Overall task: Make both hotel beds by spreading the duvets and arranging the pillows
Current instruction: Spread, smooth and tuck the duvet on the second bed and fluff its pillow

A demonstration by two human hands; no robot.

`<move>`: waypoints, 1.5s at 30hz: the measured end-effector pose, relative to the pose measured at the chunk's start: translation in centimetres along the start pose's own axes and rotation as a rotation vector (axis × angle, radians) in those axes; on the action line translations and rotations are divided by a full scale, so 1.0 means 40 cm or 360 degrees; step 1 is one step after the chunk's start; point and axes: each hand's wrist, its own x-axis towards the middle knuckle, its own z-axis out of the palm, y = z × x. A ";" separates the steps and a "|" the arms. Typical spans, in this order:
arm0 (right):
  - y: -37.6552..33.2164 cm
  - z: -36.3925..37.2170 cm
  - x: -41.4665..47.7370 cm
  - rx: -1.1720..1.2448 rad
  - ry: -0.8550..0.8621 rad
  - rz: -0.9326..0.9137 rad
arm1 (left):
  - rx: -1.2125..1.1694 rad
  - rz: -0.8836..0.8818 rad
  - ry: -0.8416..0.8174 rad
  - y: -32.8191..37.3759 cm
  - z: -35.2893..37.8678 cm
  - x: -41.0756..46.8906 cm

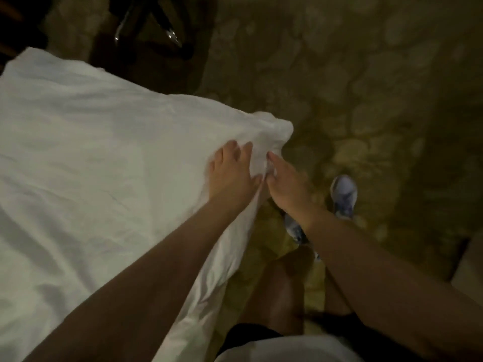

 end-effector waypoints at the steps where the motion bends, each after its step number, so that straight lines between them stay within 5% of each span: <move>1: 0.029 0.025 0.013 0.0099 0.0031 0.0004 | 0.0039 0.0035 -0.0001 -0.004 0.010 0.035; 5: 0.131 0.118 0.070 0.0389 -0.0120 0.0448 | 0.0167 0.0170 0.0056 0.000 0.053 0.175; 11: 0.198 0.167 0.113 0.2144 -0.0145 0.1528 | 0.0437 0.0378 -0.0273 0.024 0.074 0.316; 16: 0.169 0.092 0.143 0.2905 -0.0212 0.1377 | 0.0129 0.0275 -0.0613 0.049 0.031 0.326; 22: 0.054 -0.101 0.130 0.2582 -0.0173 0.1053 | -0.0336 0.0057 -0.0631 0.083 -0.122 0.280; 32: -0.270 -0.408 -0.005 0.1703 -0.0369 0.0361 | -0.0750 0.0256 -0.0473 0.006 -0.449 0.064; 38: -0.478 -0.451 -0.125 0.1374 -0.0573 0.0254 | -0.0939 0.0167 -0.0235 -0.074 -0.607 -0.074; 45: -0.739 -0.511 -0.258 0.1037 -0.0811 -0.0218 | -0.1358 0.0113 0.0199 -0.141 -0.784 -0.253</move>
